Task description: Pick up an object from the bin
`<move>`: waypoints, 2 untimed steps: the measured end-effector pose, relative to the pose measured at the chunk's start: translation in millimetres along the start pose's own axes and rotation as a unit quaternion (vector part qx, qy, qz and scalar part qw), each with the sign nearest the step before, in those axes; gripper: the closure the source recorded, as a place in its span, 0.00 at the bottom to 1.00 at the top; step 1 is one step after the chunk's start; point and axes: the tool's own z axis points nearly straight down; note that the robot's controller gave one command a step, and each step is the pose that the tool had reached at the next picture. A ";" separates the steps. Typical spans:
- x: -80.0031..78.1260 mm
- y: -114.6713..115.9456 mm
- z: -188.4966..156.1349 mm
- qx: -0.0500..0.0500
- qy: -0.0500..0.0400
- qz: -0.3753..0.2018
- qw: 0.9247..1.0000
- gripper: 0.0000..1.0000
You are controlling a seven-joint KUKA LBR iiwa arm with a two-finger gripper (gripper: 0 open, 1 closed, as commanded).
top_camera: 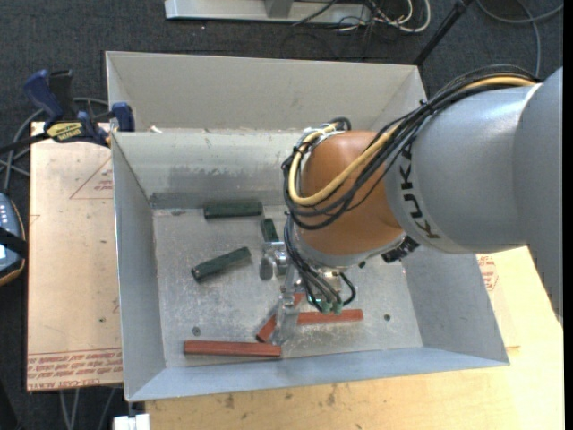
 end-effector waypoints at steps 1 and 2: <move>-18.6 -54.9 86.7 0.000 -0.003 -0.123 0.992 0.00; -19.8 -53.9 84.7 0.000 -0.004 -0.123 0.992 1.00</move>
Offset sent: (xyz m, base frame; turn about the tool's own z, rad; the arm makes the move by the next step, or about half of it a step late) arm 0.0186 -0.0544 -0.0856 -0.2488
